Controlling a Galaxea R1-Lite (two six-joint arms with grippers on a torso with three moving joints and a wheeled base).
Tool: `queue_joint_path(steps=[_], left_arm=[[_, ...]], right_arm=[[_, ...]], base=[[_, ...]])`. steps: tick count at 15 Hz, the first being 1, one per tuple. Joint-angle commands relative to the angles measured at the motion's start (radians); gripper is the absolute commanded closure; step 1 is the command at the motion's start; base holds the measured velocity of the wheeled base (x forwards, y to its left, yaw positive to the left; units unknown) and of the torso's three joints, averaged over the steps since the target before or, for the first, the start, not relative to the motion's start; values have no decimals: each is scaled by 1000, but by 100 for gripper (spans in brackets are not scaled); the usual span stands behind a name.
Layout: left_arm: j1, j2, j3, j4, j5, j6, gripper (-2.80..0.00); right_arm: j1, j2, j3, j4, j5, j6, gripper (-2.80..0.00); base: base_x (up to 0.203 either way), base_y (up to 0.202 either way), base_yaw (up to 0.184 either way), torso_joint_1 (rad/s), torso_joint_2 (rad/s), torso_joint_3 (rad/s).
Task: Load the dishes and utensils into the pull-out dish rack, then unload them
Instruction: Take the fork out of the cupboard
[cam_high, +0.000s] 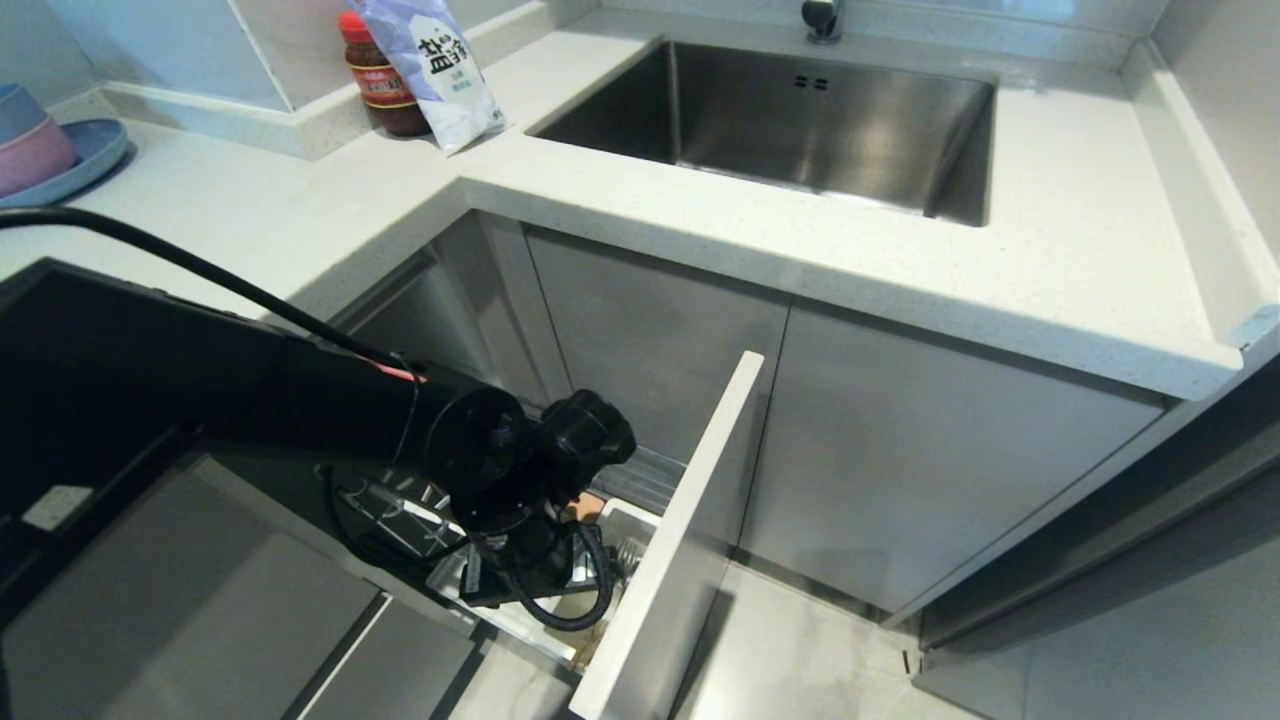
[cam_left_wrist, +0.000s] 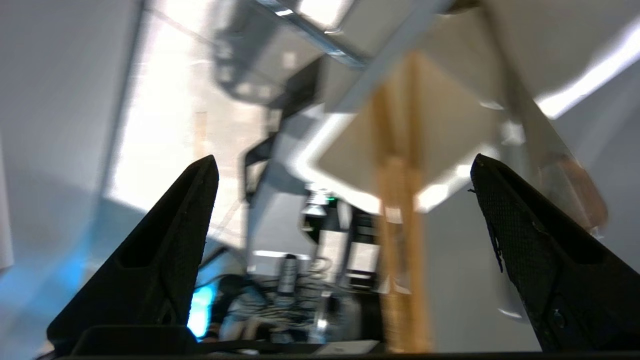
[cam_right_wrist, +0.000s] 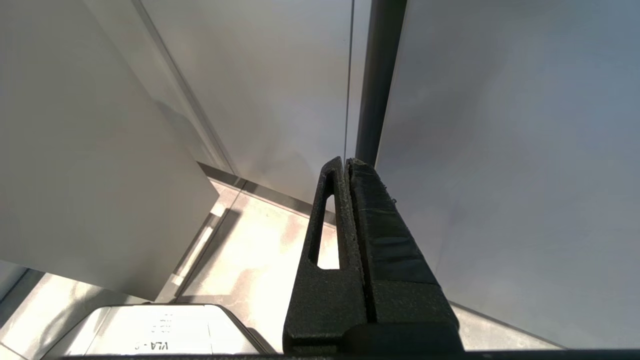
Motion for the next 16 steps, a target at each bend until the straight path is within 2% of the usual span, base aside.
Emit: queue_joint_path(steps=[1,3,6,8,11,13,15,16], left_arm=[[9,3,0,11,20,6,-280],[14,3,0,11,28,6,-280],[19,1,-4,6,77,1,-280],[15,-4,-8,2,73,-9,-280],[2,-6,-13,-78,64,-76,-280],[-18,-5,-13,-89,15,-113,-280],[-36,-3,-12,-77,-88,-117,-280],[-44,-1,-12,-66,-111,-116,-280]], right_arm=[[-1,-2,2,0,0,0,0],[-1,-2,2,0,0,0,0],[-1,-2,2,0,0,0,0],[-1,-2,2,0,0,0,0],[-1,-2,2,0,0,0,0],[1,-2,2,0,0,0,0],[0,-2,2,0,0,0,0],[-1,-2,2,0,0,0,0]], base=[[0,0,0,0,0,0],[0,0,0,0,0,0],[0,0,0,0,0,0],[0,0,0,0,0,0],[0,0,0,0,0,0],[0,0,0,0,0,0],[0,0,0,0,0,0],[0,0,0,0,0,0]])
